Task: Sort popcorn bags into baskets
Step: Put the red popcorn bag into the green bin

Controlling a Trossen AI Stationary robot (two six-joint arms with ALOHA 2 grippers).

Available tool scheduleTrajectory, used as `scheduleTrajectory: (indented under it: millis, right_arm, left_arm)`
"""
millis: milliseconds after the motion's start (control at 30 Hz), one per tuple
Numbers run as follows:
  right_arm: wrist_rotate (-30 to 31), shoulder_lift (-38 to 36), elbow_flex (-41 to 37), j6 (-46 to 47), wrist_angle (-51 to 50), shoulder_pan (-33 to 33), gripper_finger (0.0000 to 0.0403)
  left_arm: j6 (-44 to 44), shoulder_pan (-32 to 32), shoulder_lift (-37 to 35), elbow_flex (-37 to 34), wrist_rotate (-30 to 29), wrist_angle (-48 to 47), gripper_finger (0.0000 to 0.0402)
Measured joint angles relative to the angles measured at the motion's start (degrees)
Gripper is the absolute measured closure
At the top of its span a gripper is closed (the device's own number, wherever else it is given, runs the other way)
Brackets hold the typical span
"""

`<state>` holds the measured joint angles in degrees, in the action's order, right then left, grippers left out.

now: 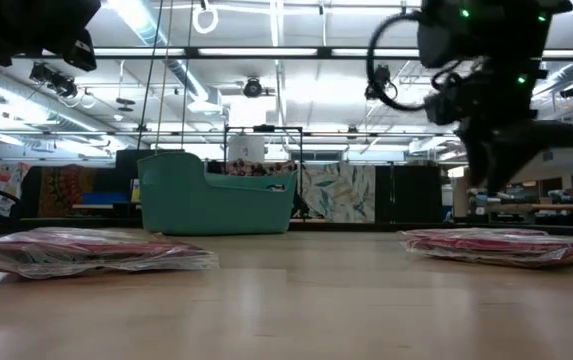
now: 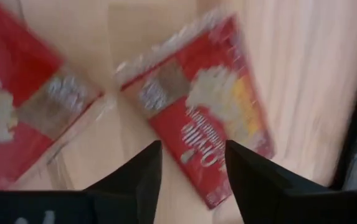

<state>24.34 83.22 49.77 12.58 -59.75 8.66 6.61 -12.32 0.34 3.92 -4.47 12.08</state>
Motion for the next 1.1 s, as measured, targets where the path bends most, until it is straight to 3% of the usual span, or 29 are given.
scheduleTrajectory:
  millis: [200,400,633,867,1100]
  right_arm:
    - [-0.2,0.0,-5.0,3.8,1.0,0.8,0.0183]
    - [0.5,1.6,-6.3,5.3,-0.2,0.2,0.0182]
    - [-3.4,11.6,-2.5,9.8,-1.8,-2.8,0.0190]
    - [2.2,18.4,-1.0,5.3,-3.7,-3.4,0.0191]
    - [3.6,18.0,-1.0,-0.7,1.7,-5.6,0.0197]
  left_arm:
    - [0.0,0.0,0.0,0.0,0.0,0.0,0.0329]
    - [0.0,0.0,0.0,0.0,0.0,0.2,0.0329]
    - [0.0,0.0,0.0,0.0,0.0,0.5,0.0329]
    - [-1.2,0.0,0.0,0.0,0.0,0.4,0.0329]
    - [-1.2,0.0,0.0,0.0,0.0,0.4,0.0329]
